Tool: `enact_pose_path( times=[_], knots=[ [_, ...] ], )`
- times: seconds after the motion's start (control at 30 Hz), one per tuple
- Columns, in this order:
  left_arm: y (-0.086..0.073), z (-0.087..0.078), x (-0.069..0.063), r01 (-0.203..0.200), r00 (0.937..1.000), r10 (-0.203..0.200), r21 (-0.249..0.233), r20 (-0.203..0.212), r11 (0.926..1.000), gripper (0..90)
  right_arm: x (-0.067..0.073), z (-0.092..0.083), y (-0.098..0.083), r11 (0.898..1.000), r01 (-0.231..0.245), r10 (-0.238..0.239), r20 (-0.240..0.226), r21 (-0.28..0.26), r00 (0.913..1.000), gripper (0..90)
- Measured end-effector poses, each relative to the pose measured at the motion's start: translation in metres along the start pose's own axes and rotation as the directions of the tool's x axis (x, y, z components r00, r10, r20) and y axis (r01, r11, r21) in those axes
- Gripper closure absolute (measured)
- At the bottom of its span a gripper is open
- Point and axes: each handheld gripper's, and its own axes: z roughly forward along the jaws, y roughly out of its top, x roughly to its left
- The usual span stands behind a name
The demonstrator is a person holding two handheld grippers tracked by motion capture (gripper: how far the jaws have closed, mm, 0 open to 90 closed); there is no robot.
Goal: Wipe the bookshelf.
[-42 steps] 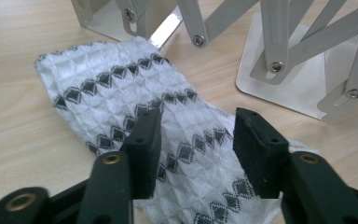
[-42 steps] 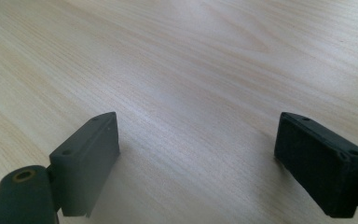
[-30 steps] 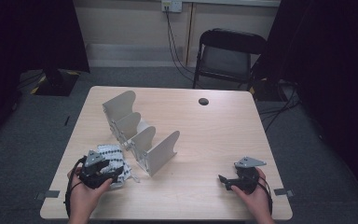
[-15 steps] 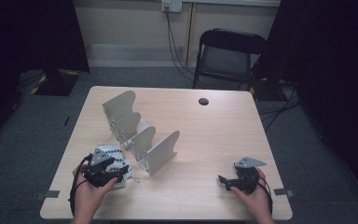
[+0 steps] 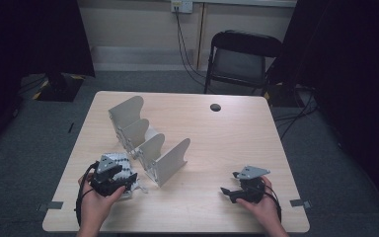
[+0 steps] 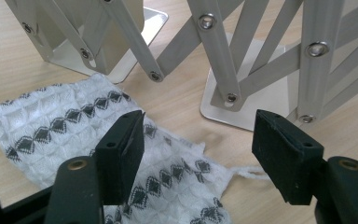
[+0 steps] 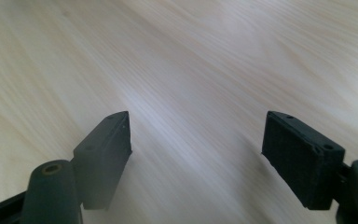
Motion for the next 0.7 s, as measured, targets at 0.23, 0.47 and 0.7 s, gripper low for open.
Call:
enact_pose_path(
  times=[0.23, 0.47, 0.7],
  knots=[
    [-0.003, -0.001, -0.001, -0.007, 1.0, 0.007, 0.007, 0.003, 0.9999, 34.3, 0.018, 0.028, 0.044, 0.993, 0.111, -0.108, -0.106, 0.026, 0.9885, 22.8],
    [-0.006, -0.002, -0.005, -0.018, 0.9998, 0.018, 0.012, 0.008, 0.9998, 34.2, 0.025, 0.043, 0.082, 0.989, 0.149, -0.15, -0.145, -0.018, 0.978, 22.7],
    [-0.005, -0.007, -0.007, -0.026, 0.9997, 0.026, 0.006, 0.004, 0.9996, 34.2, 0.019, 0.035, 0.114, 0.987, 0.148, -0.156, -0.158, -0.058, 0.9751, 22.6]
  ],
)
